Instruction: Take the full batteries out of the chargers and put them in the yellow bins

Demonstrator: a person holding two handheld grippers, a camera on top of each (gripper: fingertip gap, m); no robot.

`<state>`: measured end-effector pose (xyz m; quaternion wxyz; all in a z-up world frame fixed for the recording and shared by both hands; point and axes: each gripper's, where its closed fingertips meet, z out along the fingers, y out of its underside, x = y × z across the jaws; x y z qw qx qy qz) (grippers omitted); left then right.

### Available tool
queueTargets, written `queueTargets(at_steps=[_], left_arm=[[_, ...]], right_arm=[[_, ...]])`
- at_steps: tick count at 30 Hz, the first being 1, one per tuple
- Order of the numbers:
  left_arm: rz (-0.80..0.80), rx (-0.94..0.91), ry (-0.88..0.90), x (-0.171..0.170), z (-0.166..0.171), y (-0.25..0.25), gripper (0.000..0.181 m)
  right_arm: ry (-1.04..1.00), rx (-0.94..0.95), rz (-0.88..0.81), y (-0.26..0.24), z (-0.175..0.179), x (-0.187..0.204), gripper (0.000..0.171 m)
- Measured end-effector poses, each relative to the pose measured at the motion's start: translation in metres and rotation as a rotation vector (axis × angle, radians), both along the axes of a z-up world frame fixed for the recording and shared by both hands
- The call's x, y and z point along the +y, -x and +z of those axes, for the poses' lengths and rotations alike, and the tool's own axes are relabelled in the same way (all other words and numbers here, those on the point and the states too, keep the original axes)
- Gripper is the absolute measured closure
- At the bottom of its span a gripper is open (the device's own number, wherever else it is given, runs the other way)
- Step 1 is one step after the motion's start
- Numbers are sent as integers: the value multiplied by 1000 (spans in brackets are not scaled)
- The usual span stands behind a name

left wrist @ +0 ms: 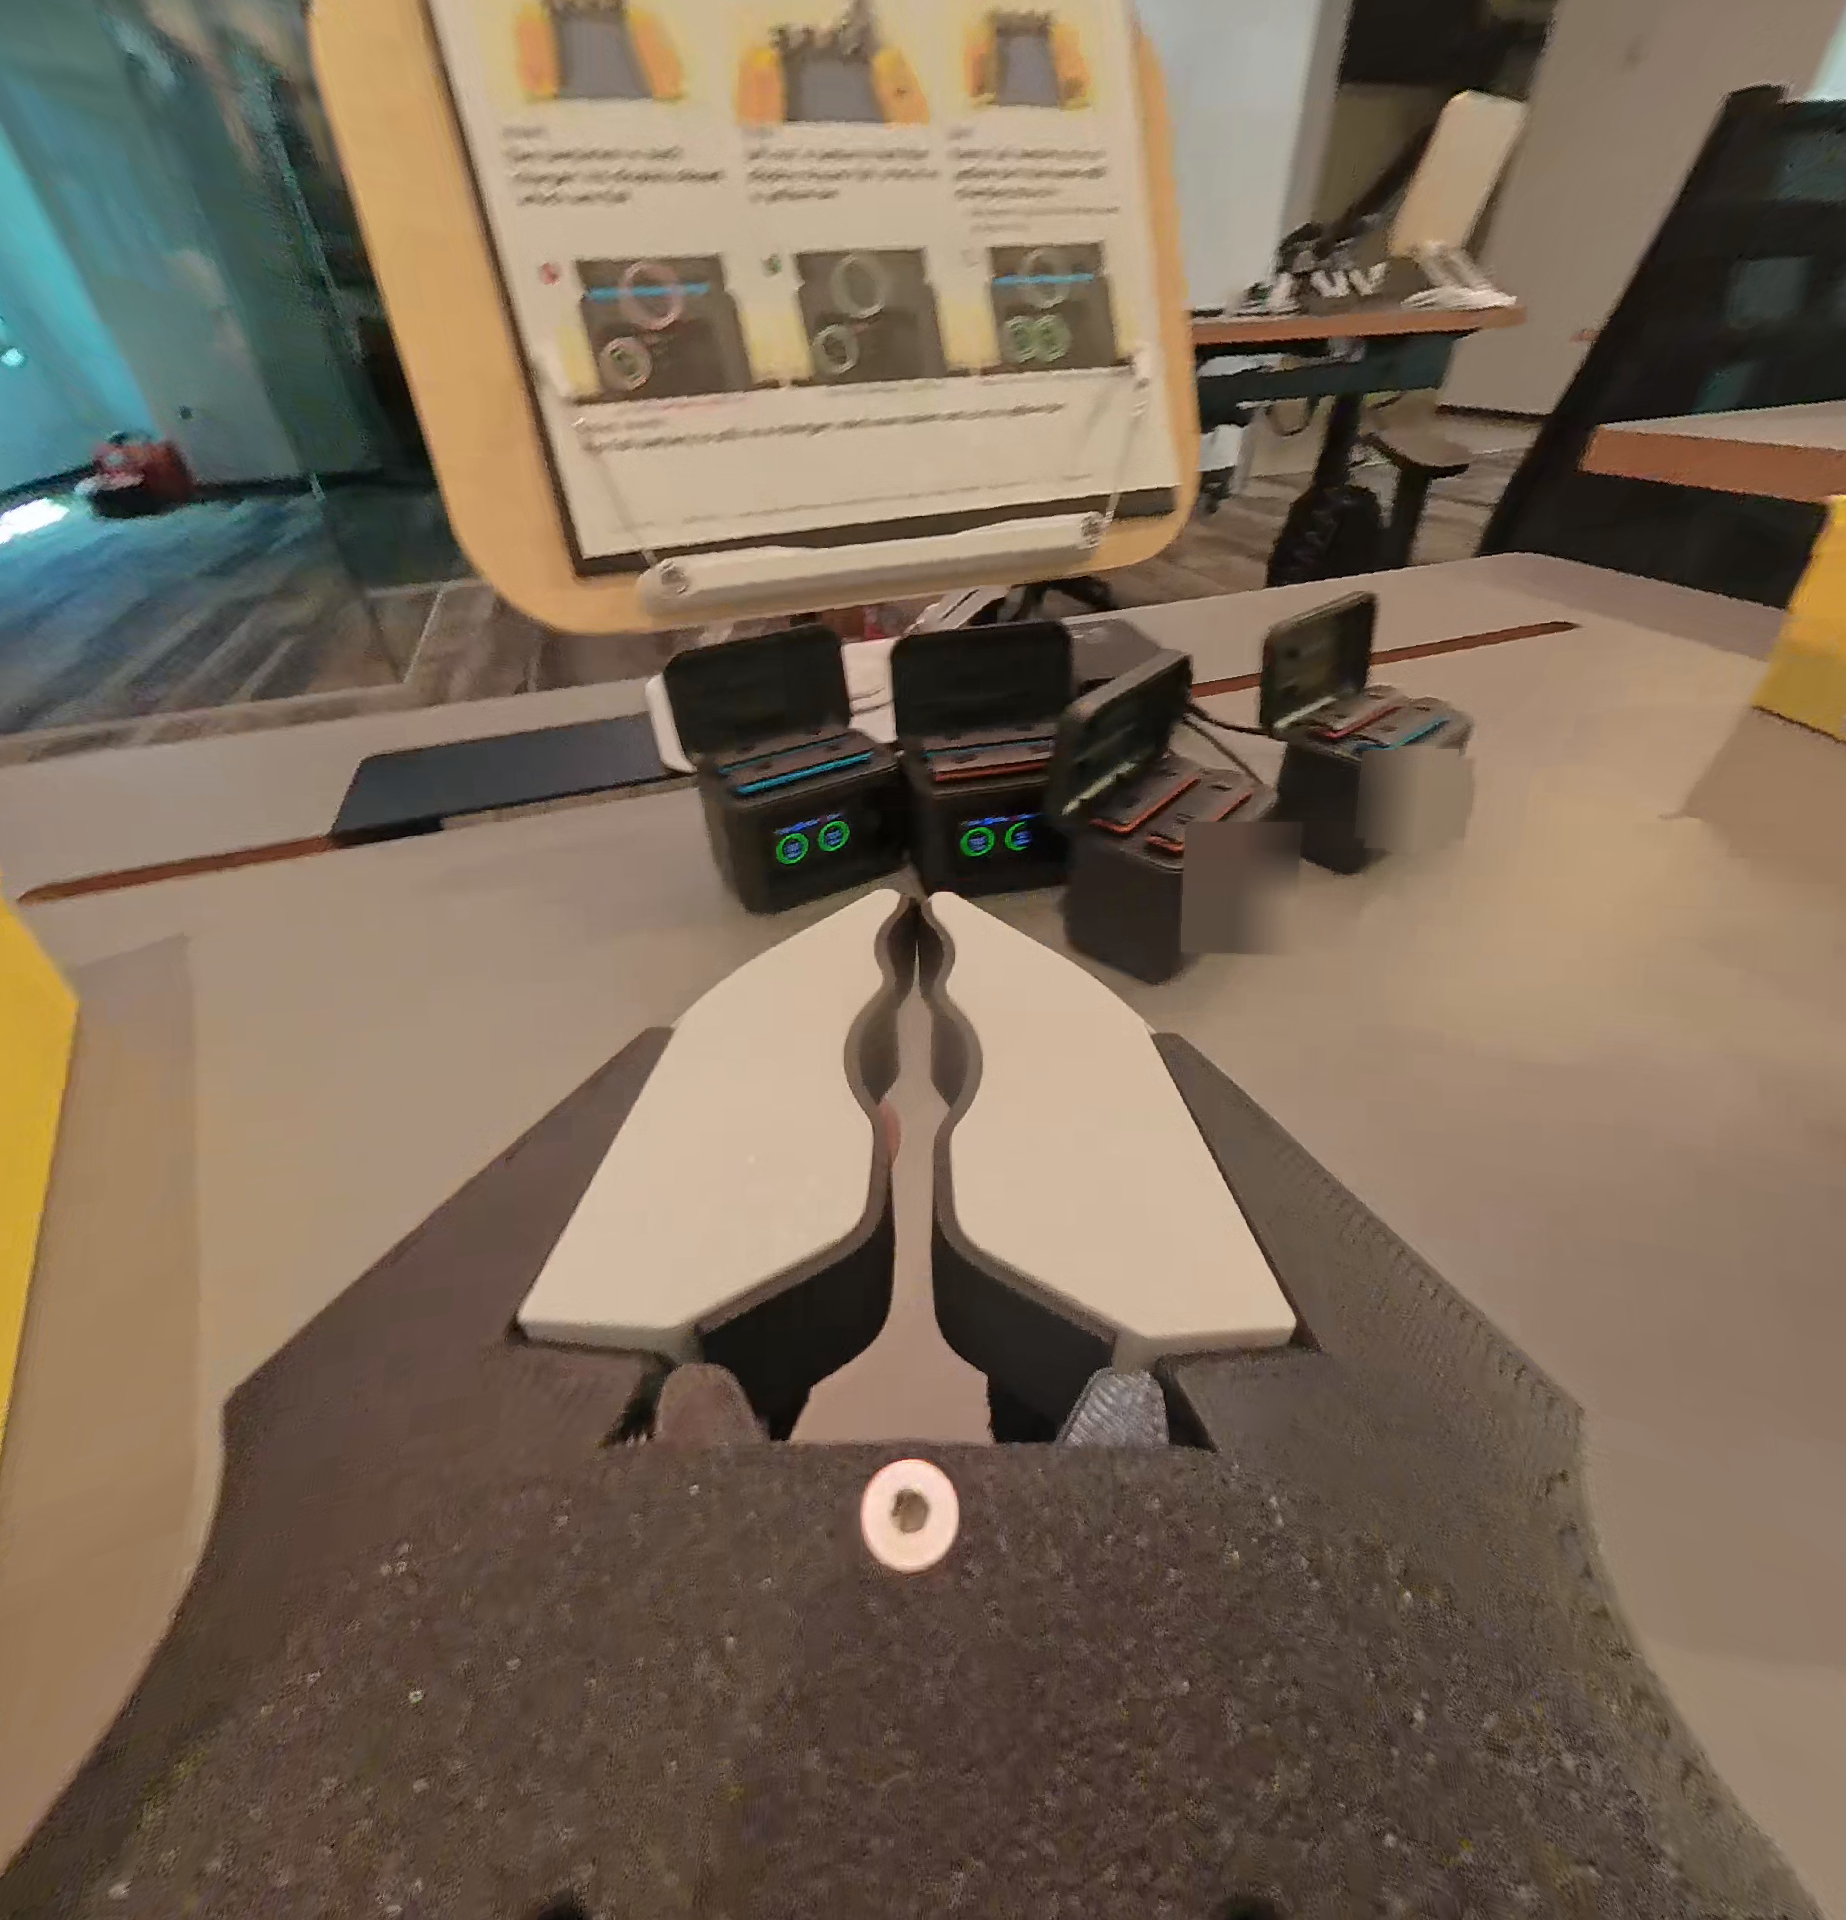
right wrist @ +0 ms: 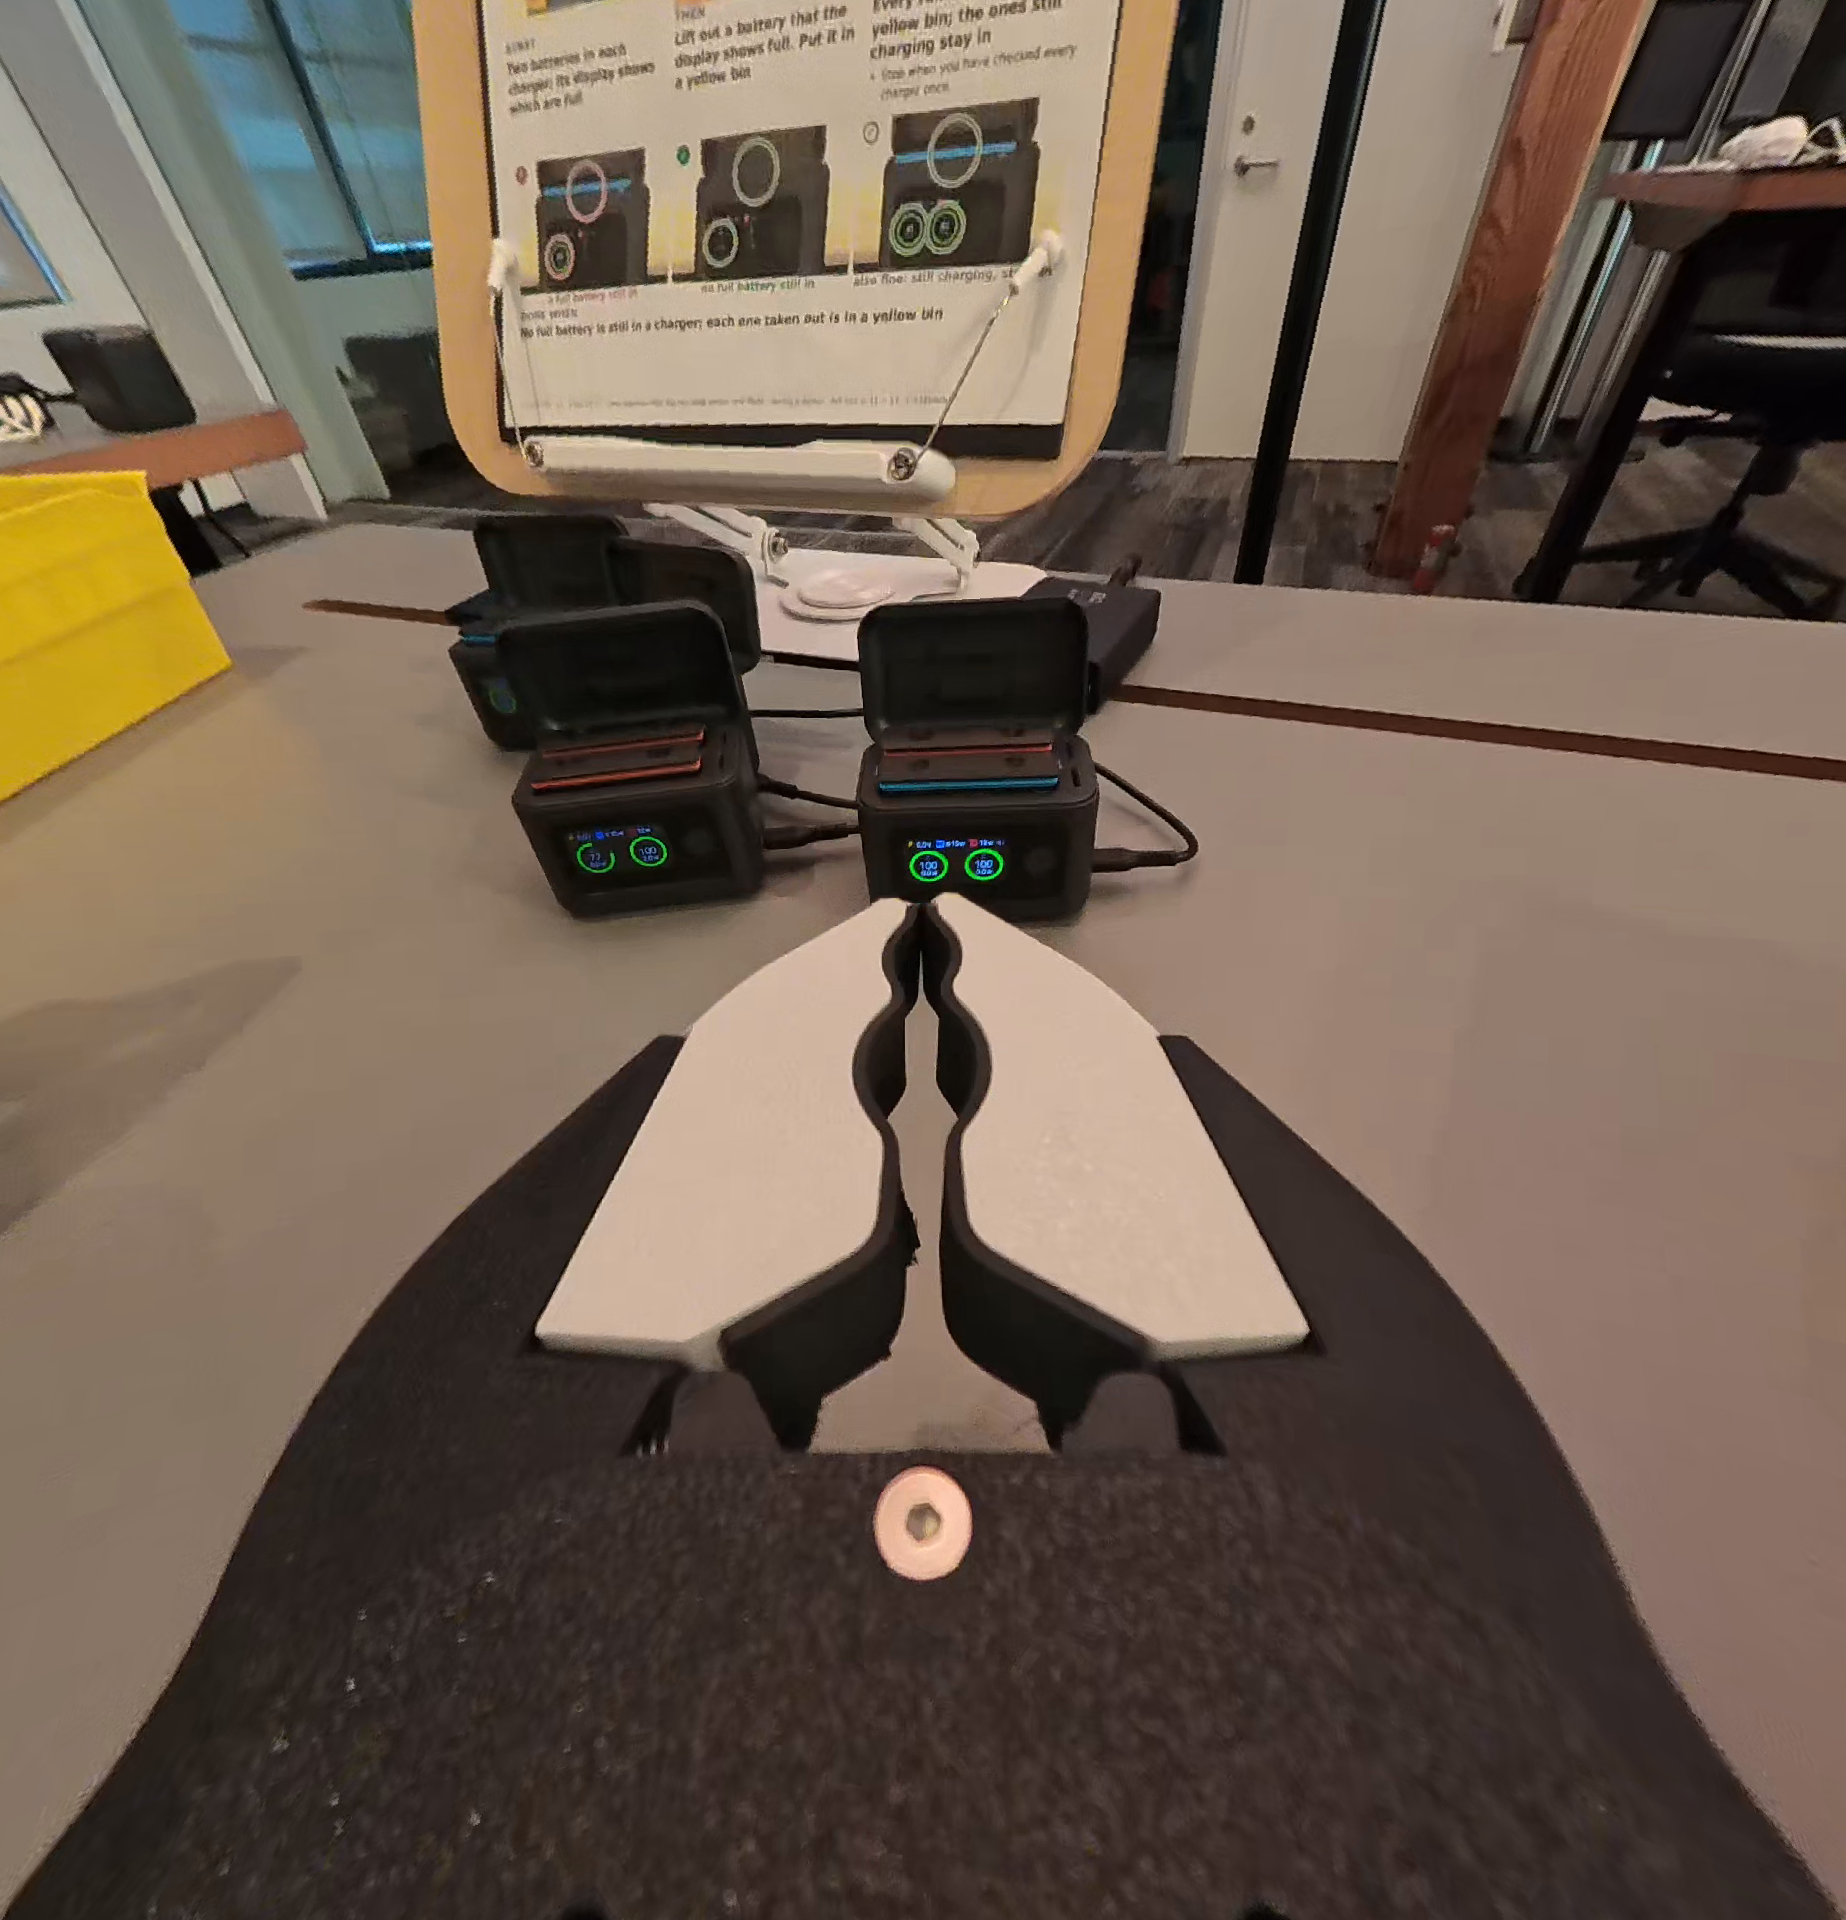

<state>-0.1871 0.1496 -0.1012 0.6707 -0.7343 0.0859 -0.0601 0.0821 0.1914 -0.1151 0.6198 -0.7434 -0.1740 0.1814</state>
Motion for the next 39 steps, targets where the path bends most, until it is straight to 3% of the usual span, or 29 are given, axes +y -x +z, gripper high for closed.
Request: queueTargets(at_steps=[3, 26, 31, 39], left_arm=[[36, -22, 39, 5, -6, 10, 181], [109, 6, 74, 17, -12, 24, 180], [17, 1, 145, 55, -13, 26, 120], [-214, -23, 249, 131, -42, 28, 100]], right_arm=[[57, -21, 22, 7, -14, 3, 171], [-33, -58, 107, 24, 0, -8, 171], [-49, -81, 118, 26, 1, -10, 171], [-38, -120, 168, 33, -4, -14, 171]])
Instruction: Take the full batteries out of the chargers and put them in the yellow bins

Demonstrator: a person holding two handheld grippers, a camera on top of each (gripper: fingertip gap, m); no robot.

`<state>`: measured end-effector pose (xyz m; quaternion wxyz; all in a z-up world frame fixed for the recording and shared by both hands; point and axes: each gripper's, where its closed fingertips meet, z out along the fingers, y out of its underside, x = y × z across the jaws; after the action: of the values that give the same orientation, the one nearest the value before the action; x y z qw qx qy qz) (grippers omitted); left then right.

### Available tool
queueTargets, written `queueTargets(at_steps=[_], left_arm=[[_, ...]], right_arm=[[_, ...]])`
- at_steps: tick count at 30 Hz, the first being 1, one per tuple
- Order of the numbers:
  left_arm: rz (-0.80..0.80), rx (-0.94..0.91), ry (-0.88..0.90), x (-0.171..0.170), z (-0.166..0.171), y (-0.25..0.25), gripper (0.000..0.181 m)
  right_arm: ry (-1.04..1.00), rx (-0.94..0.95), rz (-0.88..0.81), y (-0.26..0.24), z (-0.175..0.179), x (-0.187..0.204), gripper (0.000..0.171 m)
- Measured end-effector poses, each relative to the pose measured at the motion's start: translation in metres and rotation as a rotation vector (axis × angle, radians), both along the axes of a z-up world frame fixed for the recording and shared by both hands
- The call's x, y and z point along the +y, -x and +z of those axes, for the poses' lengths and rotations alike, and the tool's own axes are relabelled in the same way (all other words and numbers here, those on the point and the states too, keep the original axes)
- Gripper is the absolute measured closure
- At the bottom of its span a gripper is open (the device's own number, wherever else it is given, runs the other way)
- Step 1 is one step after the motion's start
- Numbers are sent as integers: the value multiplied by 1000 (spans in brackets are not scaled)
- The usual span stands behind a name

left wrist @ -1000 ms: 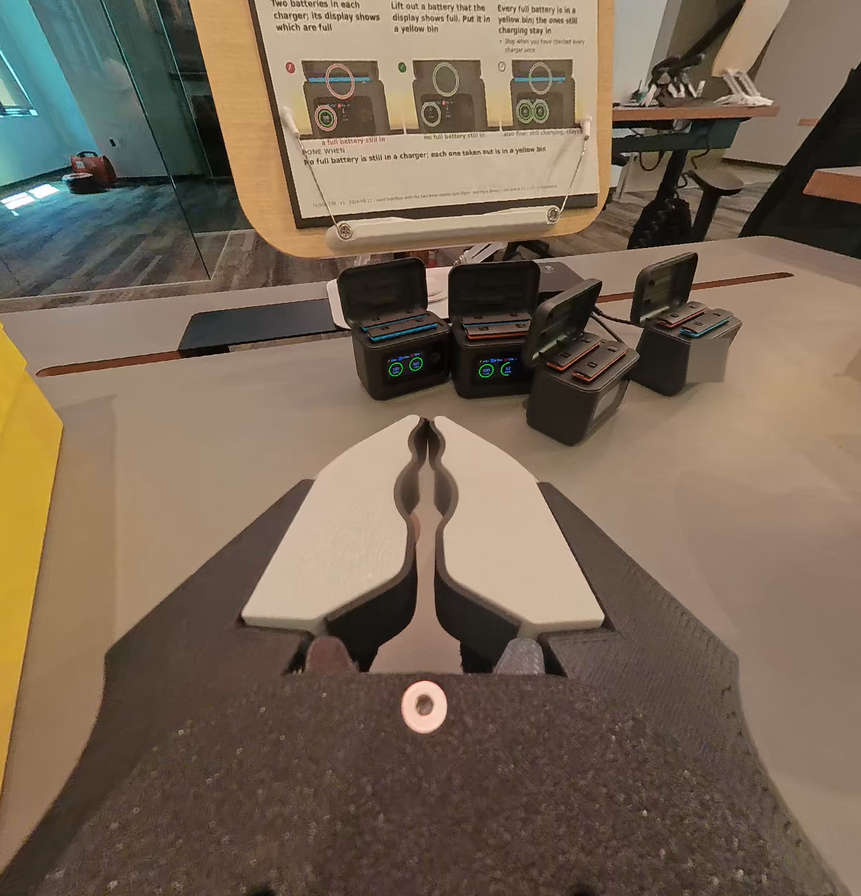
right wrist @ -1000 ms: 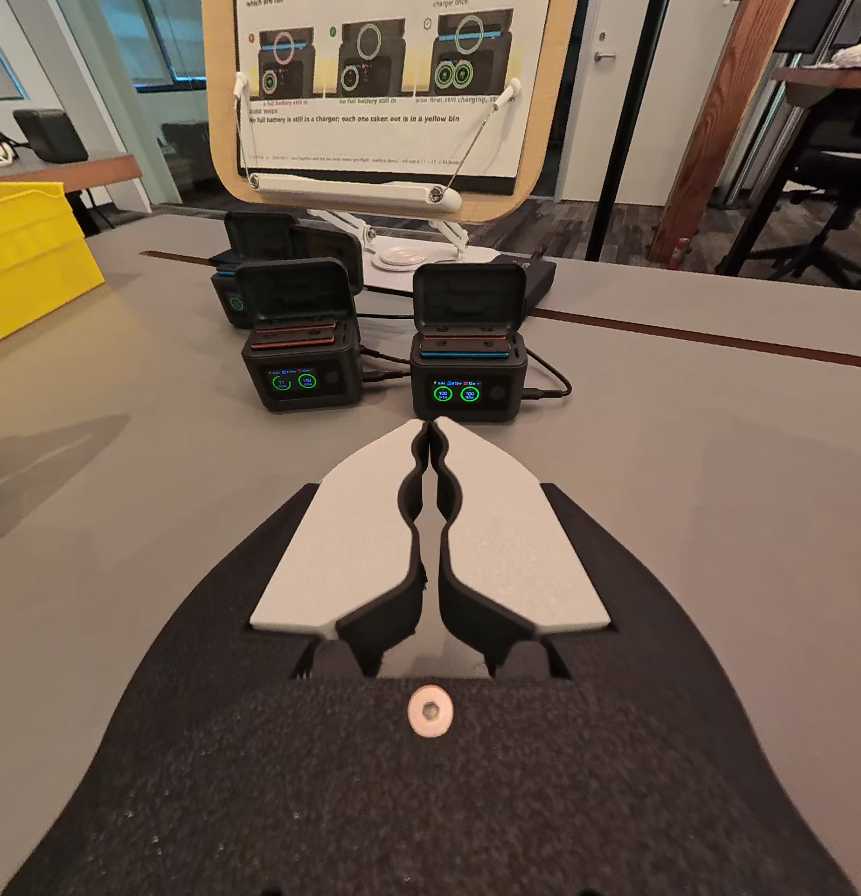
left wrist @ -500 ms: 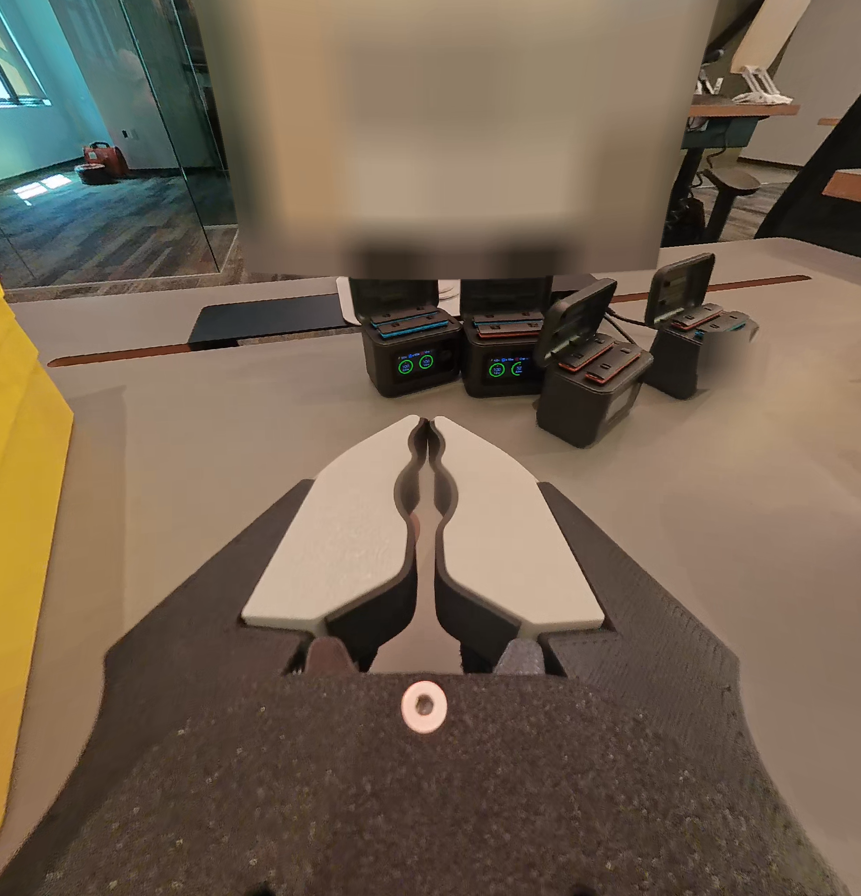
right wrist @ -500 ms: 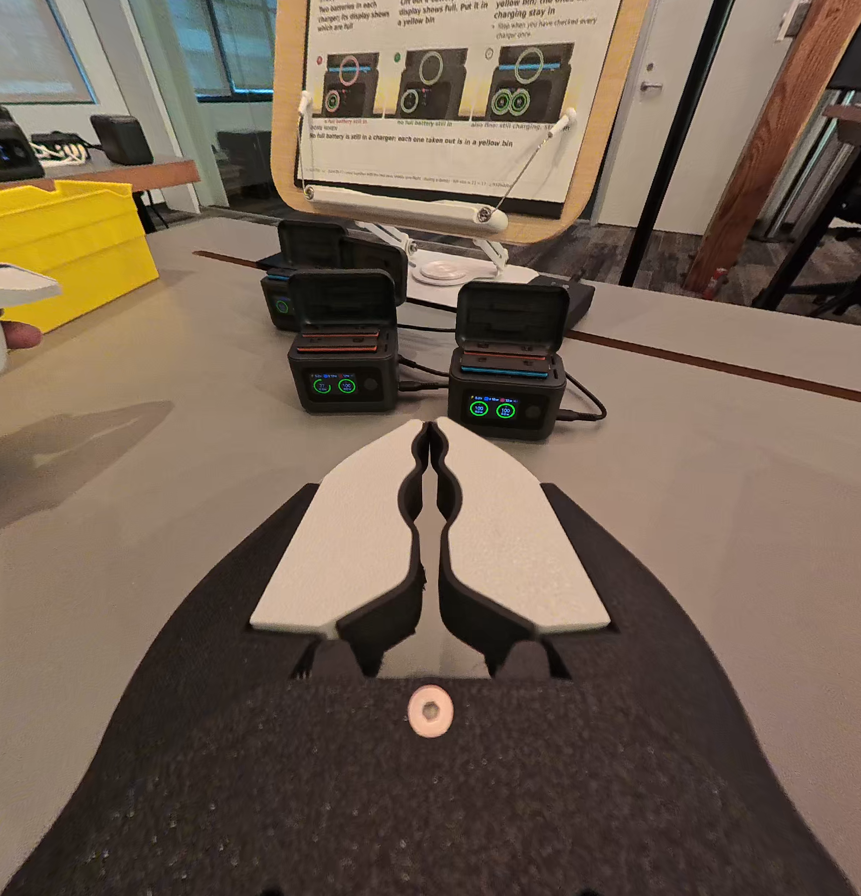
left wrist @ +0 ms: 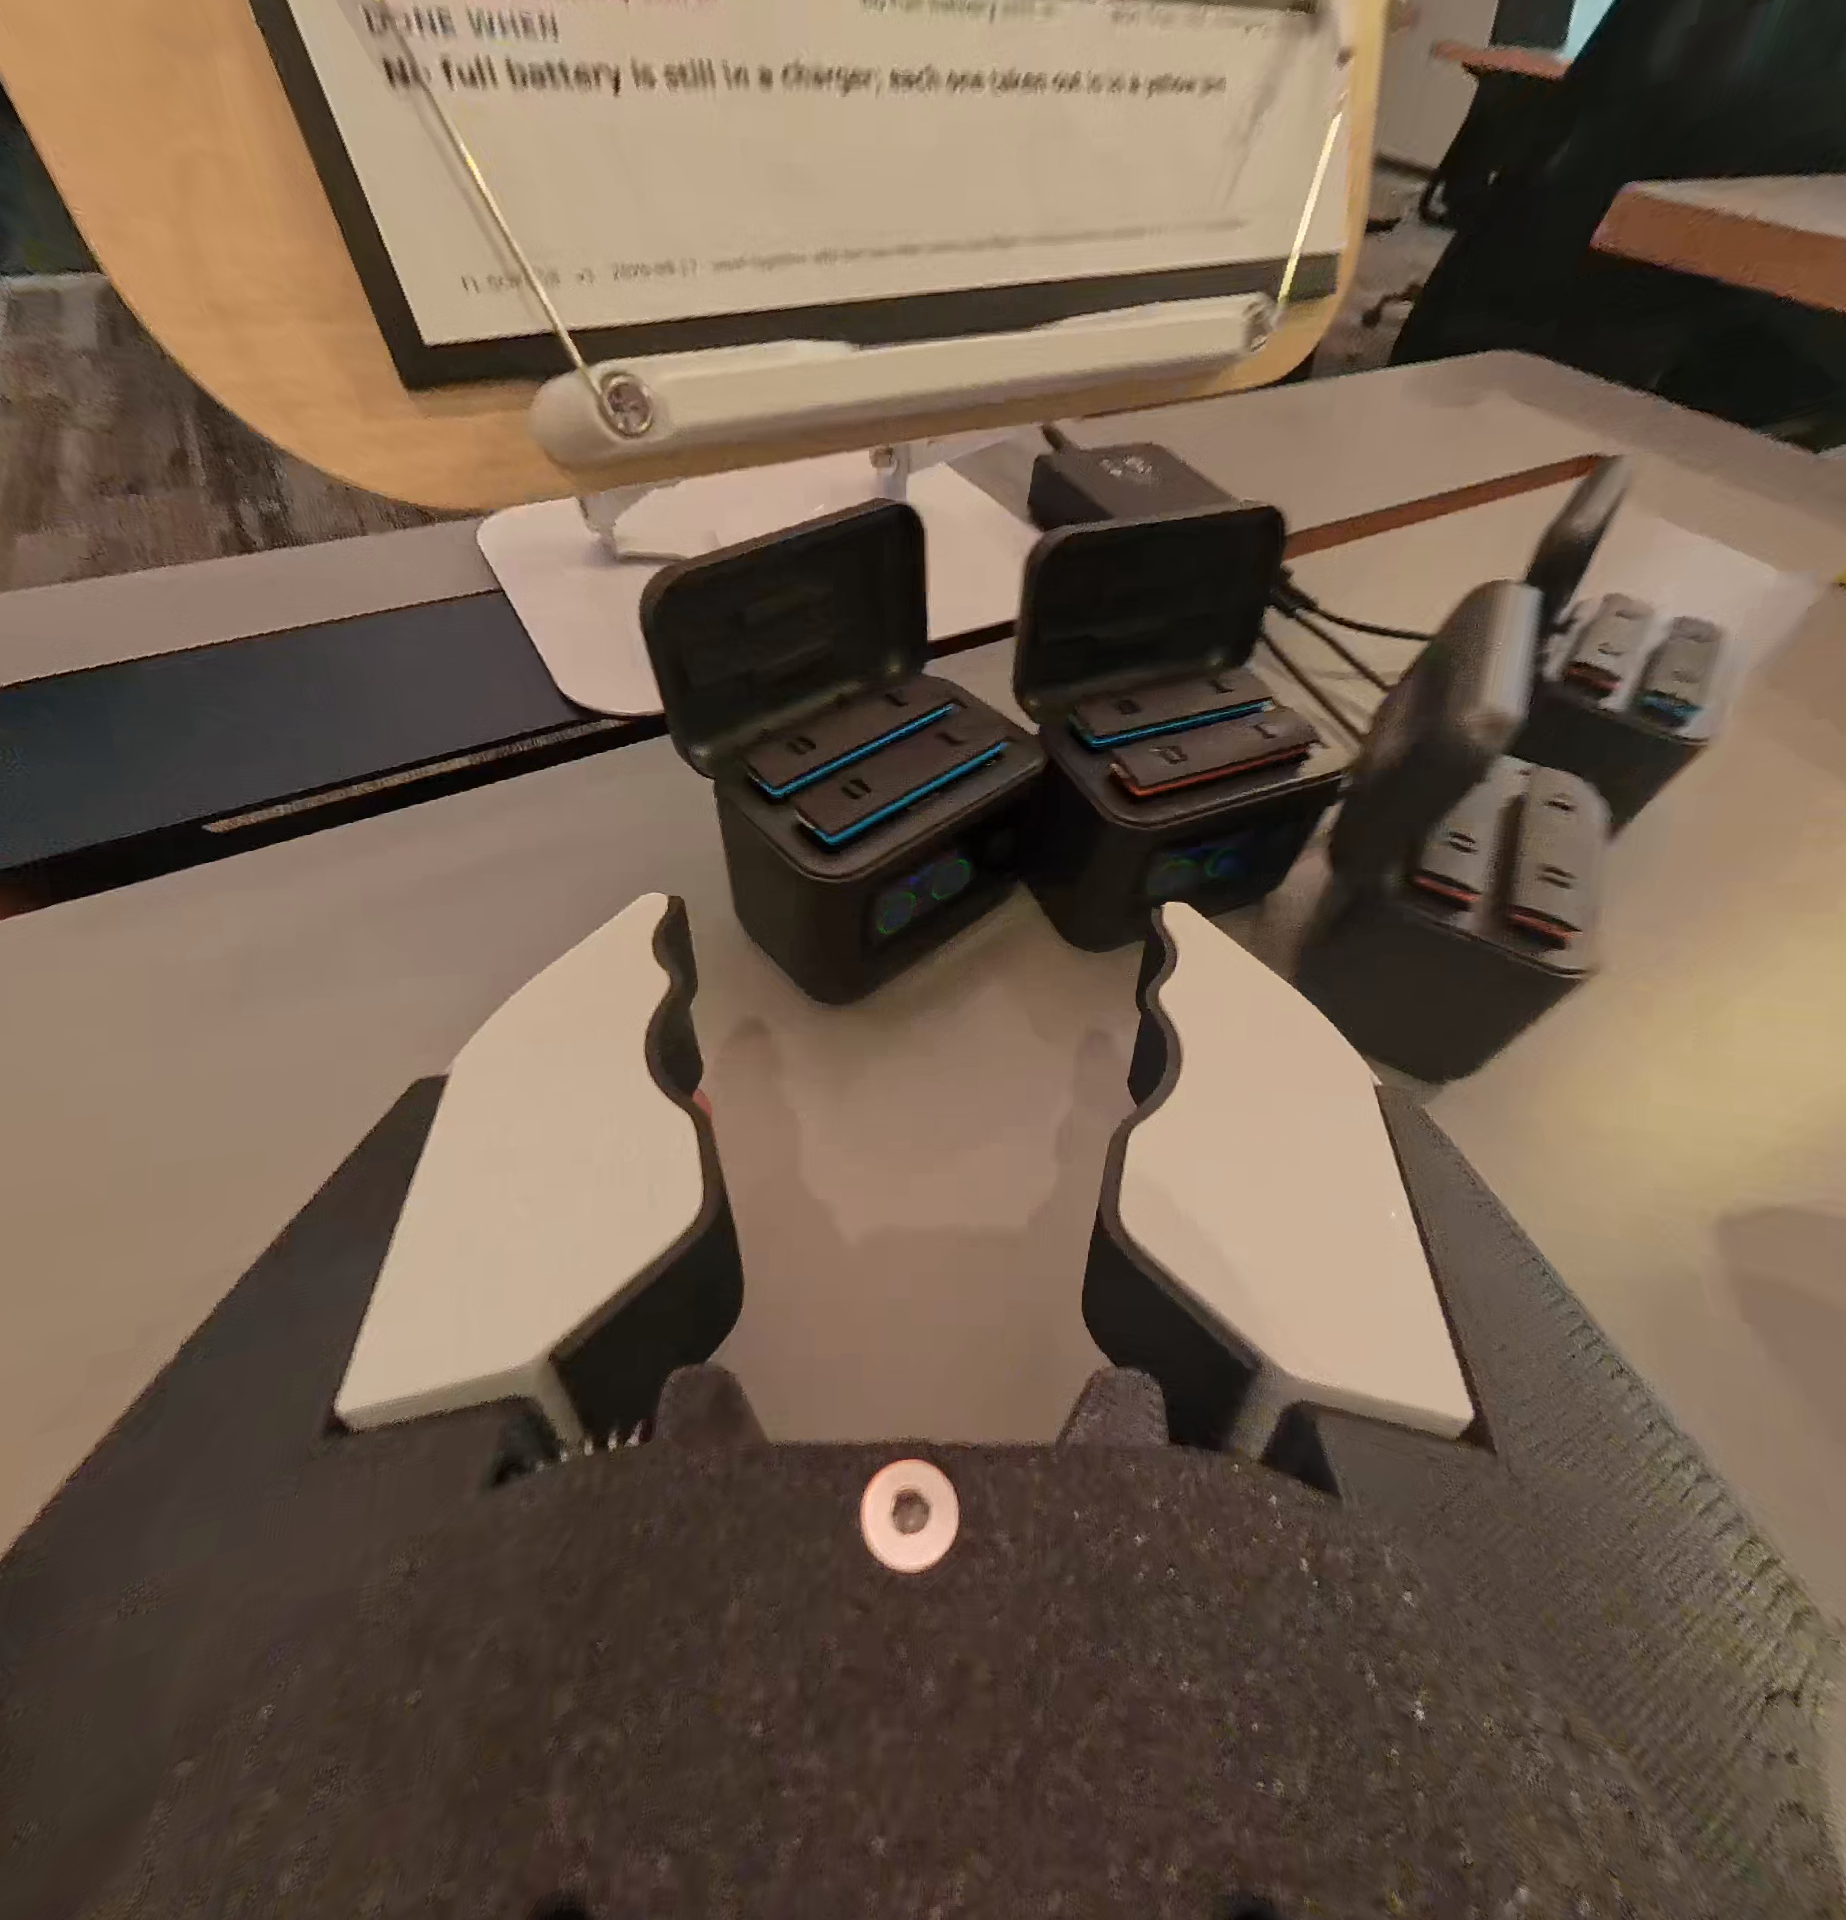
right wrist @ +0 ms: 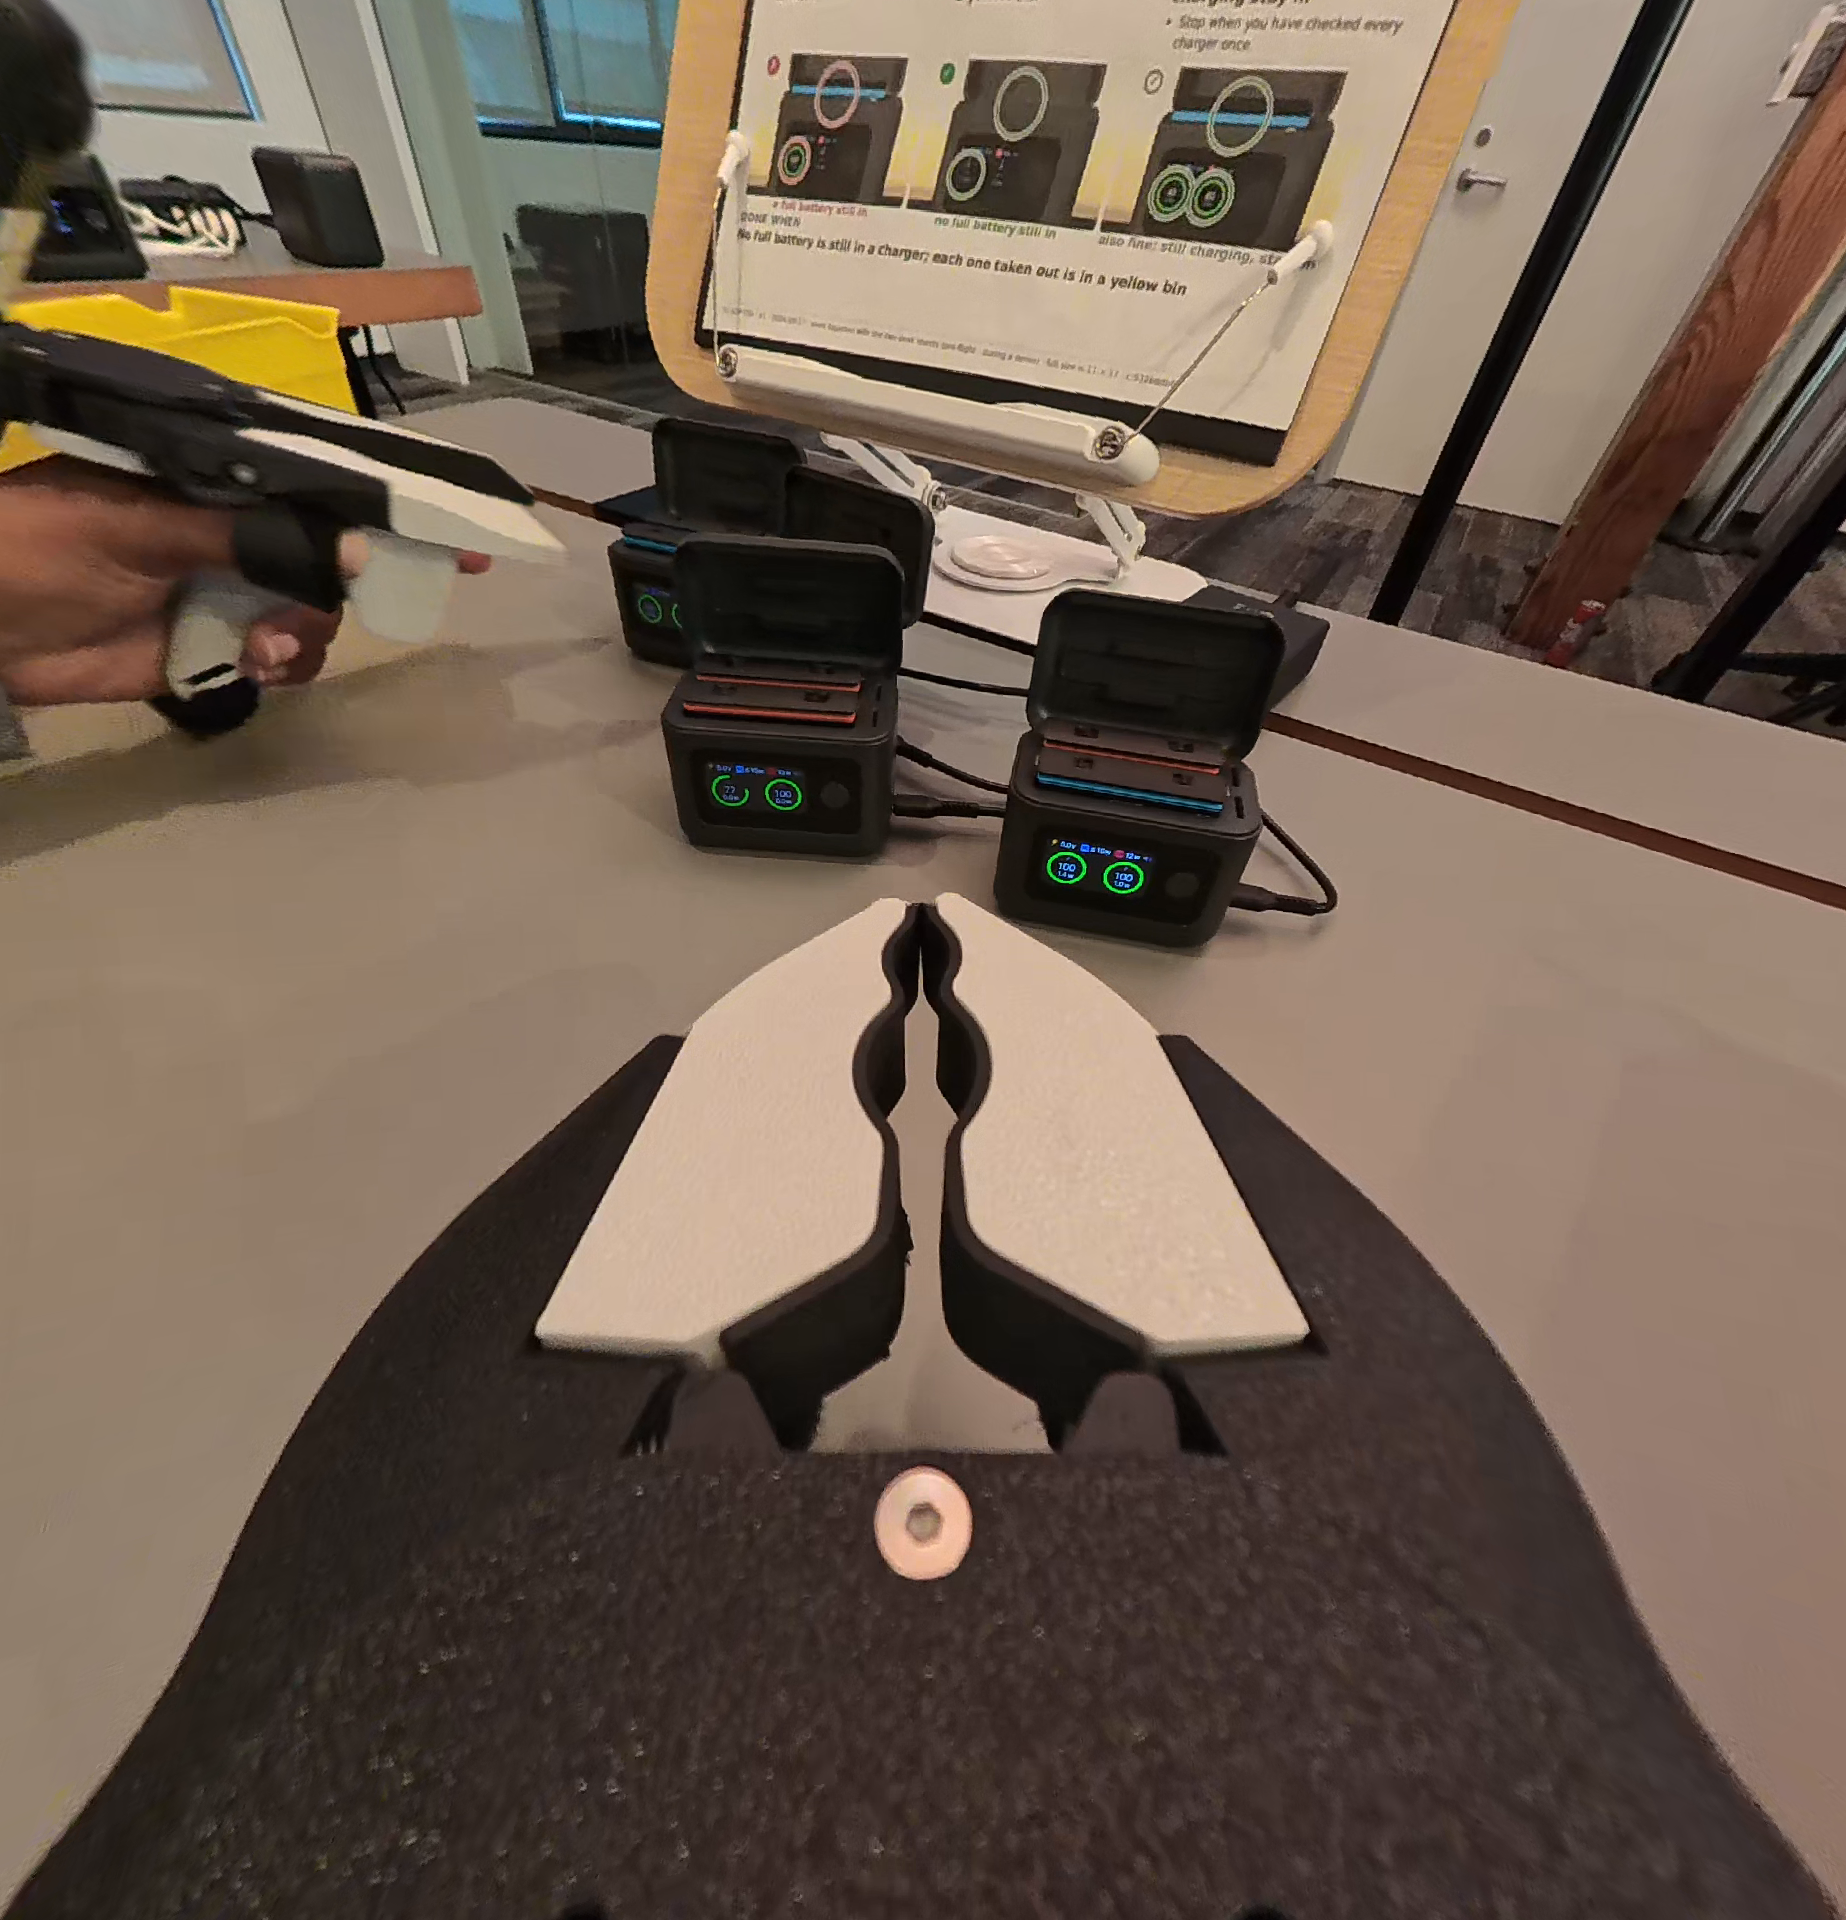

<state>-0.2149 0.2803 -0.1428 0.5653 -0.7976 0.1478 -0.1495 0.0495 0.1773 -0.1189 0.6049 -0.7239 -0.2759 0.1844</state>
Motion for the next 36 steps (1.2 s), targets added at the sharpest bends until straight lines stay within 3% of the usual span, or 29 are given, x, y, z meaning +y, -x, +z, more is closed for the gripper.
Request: queueTargets(at_steps=[7, 18, 22, 24, 36], left_arm=[[-12, 73, 131, 43, -23, 15, 93], [-213, 240, 302, 59, -58, 0, 82], [-256, 234, 262, 63, -55, -6, 96], [-291, 245, 249, 60, -55, -11, 111], [-332, 262, 225, 33, -54, -7, 121]], right_arm=[[-41, -10, 17, 2, 5, -3, 171], [-39, -52, 48, 8, 0, -6, 171], [-31, -55, 56, 9, -2, -6, 171], [-24, -57, 64, 10, -3, -6, 171], [17, -92, 117, 20, -14, -11, 171]])
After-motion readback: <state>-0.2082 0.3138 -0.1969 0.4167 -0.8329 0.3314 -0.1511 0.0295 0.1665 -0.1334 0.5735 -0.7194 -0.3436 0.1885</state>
